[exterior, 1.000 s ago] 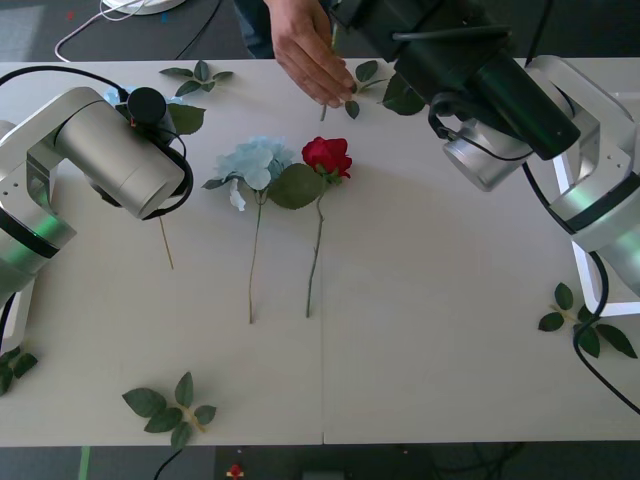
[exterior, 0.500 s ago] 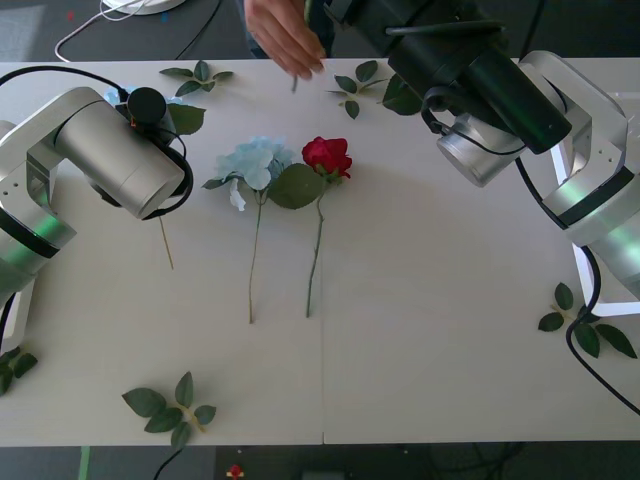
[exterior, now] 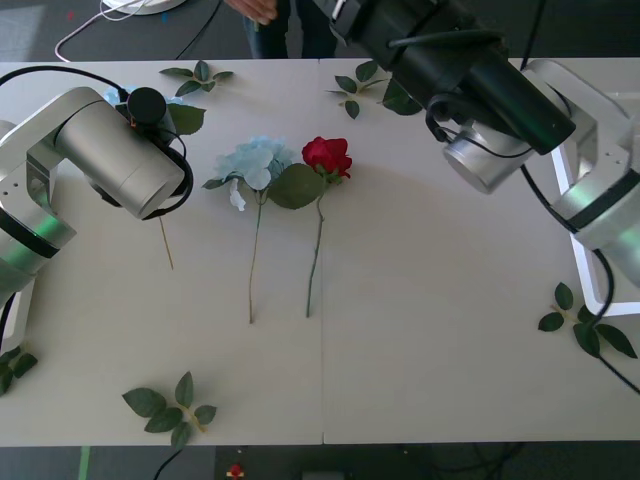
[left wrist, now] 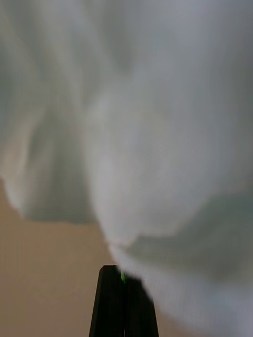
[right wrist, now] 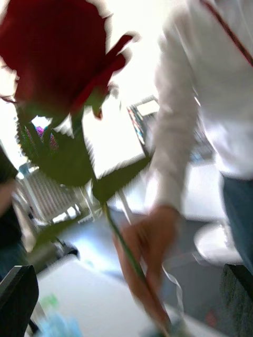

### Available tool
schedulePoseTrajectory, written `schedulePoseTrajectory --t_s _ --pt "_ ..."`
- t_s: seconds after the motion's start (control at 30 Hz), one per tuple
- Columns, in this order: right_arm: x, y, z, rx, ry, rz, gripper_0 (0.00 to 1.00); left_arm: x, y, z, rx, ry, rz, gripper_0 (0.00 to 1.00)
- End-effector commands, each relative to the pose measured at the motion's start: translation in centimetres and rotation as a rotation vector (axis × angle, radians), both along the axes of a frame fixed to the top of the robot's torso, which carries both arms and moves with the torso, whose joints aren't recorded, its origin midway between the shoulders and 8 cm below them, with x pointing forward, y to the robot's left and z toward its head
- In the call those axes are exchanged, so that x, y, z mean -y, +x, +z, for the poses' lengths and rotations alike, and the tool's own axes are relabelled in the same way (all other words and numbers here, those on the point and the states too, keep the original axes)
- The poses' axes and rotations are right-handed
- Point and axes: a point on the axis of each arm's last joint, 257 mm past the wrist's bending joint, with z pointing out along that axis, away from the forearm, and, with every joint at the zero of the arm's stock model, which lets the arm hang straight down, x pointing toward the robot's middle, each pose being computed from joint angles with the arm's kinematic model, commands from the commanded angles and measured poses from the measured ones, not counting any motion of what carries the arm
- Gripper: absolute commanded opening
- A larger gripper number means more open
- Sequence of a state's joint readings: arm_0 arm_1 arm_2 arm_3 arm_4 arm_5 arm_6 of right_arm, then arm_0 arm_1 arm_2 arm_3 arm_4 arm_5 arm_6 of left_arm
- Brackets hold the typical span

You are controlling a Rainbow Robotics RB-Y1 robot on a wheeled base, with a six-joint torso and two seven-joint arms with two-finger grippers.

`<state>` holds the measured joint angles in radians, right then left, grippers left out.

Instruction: Place the red flowers into the right box and the blue flowers into the left box. If a person shows an open palm, hand one flower to the person first, then continue sorting.

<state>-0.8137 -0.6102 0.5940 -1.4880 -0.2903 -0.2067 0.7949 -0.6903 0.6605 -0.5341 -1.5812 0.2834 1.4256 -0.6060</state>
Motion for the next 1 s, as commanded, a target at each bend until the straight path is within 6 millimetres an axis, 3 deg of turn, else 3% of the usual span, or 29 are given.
schedulePoseTrajectory --t_s 0.03,0.3,0.5,0.63,0.67,0.7,0.8,1.0 --pt "2.3 -0.5 -0.7 -0.064 -0.073 -0.056 1.0 -1.6 0.0 1.3 0.01 0.038 -0.012 0.0" --pt "8.2 -1.1 -3.2 -0.163 -0.17 -0.17 1.0 -1.6 0.0 1.3 0.01 0.038 -0.012 0.0" --pt "10.4 -3.8 -4.2 -0.227 -0.193 -0.143 1.0 -1.6 0.0 1.3 0.01 0.038 -0.012 0.0" --pt "12.4 -6.6 -5.0 -0.323 -0.214 -0.165 1.0 -1.6 0.0 1.3 0.01 0.038 -0.012 0.0" --pt "12.9 -7.4 -5.2 -0.353 -0.225 -0.182 1.0 -2.2 -0.8 -0.5 -0.022 0.046 -0.004 0.0" --pt "12.9 -7.4 -5.2 -0.353 -0.225 -0.182 1.0 -2.2 -0.8 -0.5 -0.022 0.046 -0.004 0.0" --pt "14.3 -10.2 -5.2 -0.41 -0.264 -0.221 1.0 -2.0 -0.2 0.5 0.009 0.034 -0.014 0.0" --pt "16.2 -13.0 -5.8 -0.442 -0.363 -0.23 1.0 -2.4 0.6 3.0 0.062 0.023 -0.03 0.0"
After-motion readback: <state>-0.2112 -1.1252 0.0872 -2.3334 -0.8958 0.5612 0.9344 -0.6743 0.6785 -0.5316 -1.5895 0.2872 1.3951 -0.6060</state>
